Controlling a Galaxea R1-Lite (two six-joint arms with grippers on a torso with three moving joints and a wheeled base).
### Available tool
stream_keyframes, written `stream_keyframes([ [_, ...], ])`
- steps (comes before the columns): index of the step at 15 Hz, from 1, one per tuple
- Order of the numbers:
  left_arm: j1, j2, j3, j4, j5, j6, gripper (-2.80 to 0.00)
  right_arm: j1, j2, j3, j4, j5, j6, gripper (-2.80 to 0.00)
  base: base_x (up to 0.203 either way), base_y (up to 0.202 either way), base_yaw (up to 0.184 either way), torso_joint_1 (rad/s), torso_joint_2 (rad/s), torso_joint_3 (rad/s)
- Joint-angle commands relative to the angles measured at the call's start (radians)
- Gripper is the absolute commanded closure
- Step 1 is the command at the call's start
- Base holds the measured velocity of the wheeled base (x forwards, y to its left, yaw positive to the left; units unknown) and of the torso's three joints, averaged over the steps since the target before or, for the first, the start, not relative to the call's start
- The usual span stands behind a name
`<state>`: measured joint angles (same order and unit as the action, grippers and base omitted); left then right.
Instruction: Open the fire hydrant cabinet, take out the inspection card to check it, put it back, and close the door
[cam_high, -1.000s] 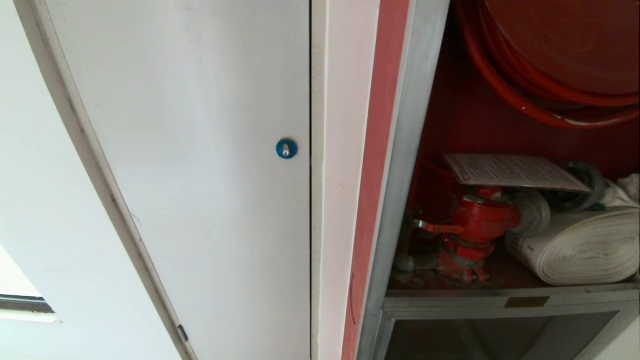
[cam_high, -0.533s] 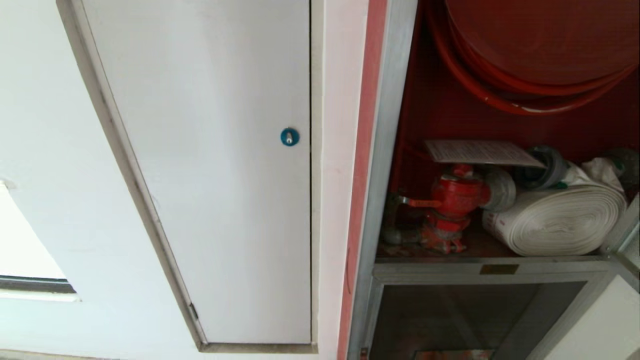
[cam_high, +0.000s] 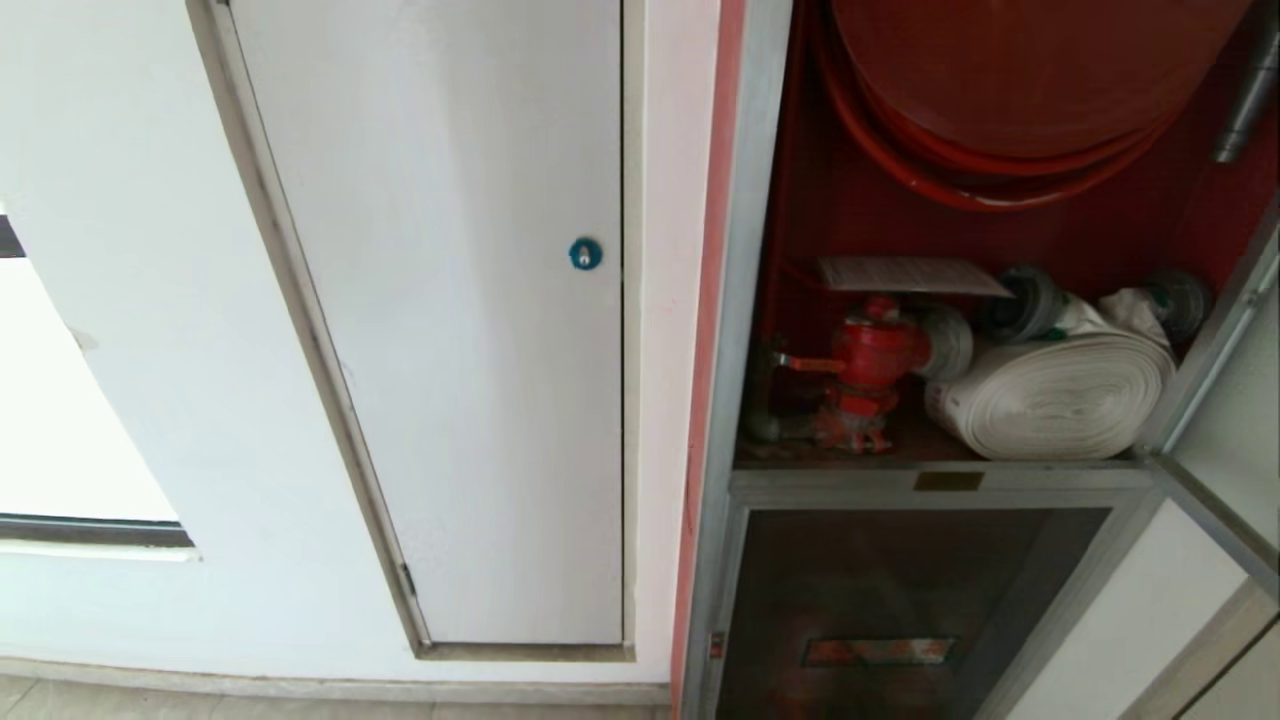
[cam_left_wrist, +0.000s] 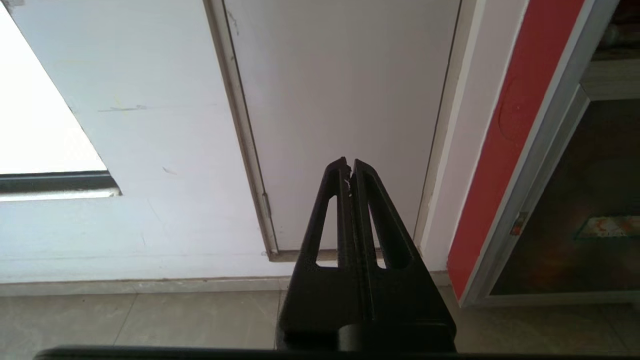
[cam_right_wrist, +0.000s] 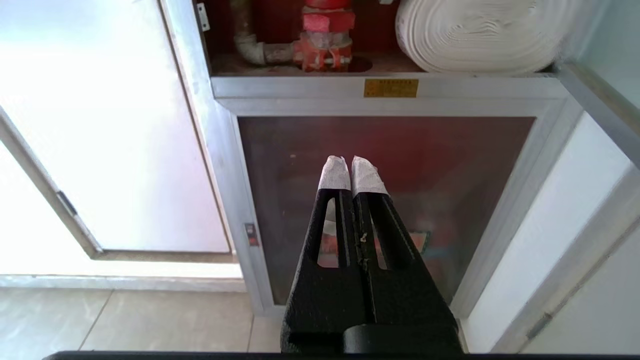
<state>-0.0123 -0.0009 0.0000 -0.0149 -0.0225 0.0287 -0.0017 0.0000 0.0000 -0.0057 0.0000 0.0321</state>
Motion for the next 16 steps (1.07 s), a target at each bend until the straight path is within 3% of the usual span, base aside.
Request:
stream_keyframes([
  [1,0.000,0.001,0.012,0.000,-0.001,0.000,0.00,0.000,0.000,0.002,0.001,0.000,0.000,0.00,-0.193,0.000,0.001,0.007,0.00,0.000],
  [16,0.000,0.001,0.012,0.000,0.001,0.000,0.00,0.000,0.000,0.002,0.000,0.000,0.000,0.00,-0.186,0.000,0.000,0.003,0.00,0.003],
])
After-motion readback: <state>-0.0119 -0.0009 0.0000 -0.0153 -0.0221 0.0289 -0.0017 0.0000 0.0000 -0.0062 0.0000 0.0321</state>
